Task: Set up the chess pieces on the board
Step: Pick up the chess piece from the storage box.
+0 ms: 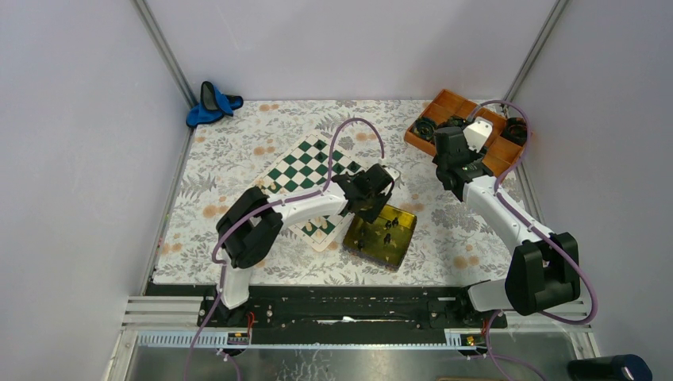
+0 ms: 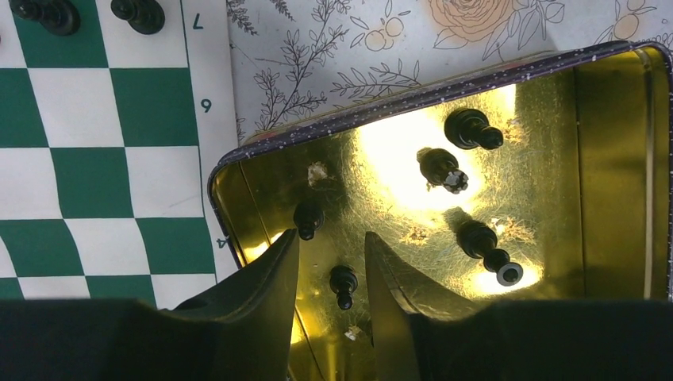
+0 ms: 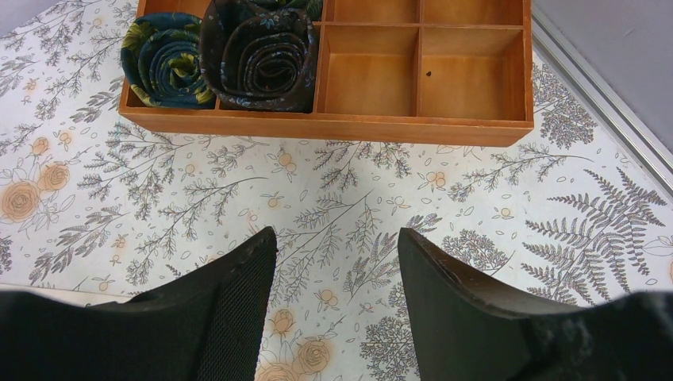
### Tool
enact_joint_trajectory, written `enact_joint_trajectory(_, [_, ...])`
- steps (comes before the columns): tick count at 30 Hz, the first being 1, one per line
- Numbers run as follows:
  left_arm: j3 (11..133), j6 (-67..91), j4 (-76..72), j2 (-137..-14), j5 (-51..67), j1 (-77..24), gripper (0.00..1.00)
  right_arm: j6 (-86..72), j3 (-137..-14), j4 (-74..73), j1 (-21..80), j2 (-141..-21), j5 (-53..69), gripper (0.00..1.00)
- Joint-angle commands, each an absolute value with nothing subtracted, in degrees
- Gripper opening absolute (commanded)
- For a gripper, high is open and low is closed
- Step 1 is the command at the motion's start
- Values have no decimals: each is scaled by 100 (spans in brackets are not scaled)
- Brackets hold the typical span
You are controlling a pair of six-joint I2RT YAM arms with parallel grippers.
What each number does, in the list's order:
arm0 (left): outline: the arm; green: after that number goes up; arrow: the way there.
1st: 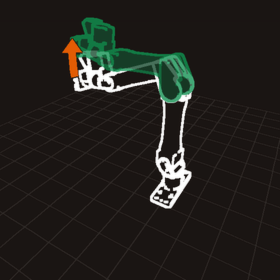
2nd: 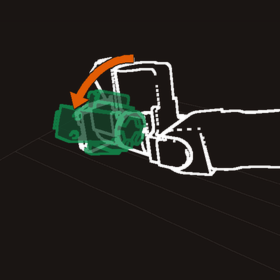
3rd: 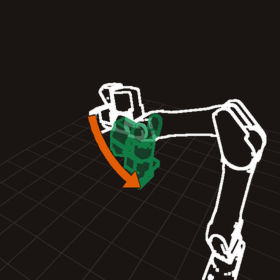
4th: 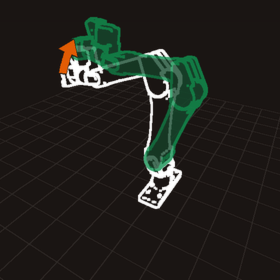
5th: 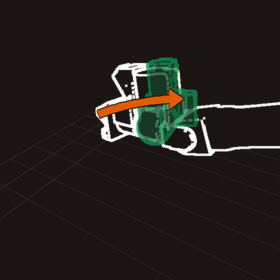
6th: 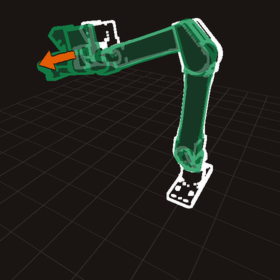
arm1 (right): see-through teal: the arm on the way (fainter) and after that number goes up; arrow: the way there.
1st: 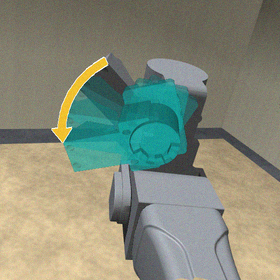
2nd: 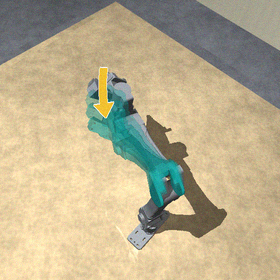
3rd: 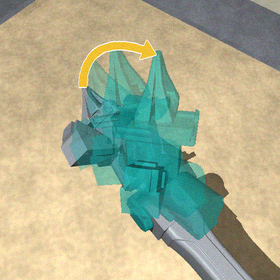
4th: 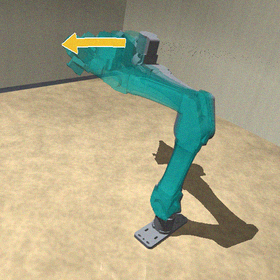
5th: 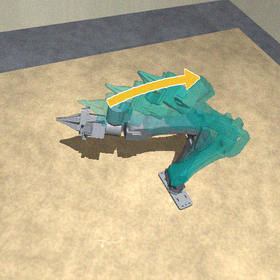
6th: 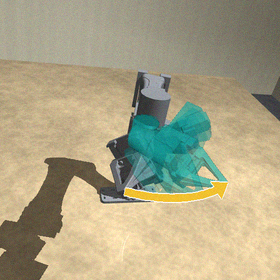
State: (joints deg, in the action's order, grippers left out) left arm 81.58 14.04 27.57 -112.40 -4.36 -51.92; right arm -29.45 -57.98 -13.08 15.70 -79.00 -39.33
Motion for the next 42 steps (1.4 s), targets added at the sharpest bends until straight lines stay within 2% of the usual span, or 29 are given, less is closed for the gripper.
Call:
enact_joint_trajectory(1, [8331, 1379, 2795, -11326, -538, -5087, 42, -3038, -5810, -1259, 1553, -7712, -3924, 65])
enact_joint_trajectory(26, [8314, 1564, 2827, -11546, -536, -4980, 38, -3050, -5709, -1204, 1548, -7787, -3824, 64])
enact_joint_trajectory(38, [8323, 1617, 2864, -11565, -442, -4975, 23, -3043, -5700, -1213, 1555, -7781, -3847, 64])
enact_joint_trajectory(42, [8322, 1611, 2879, -11528, -381, -4991, 15, -3037, -5678, -1212, 1546, -7748, -3850, 64])
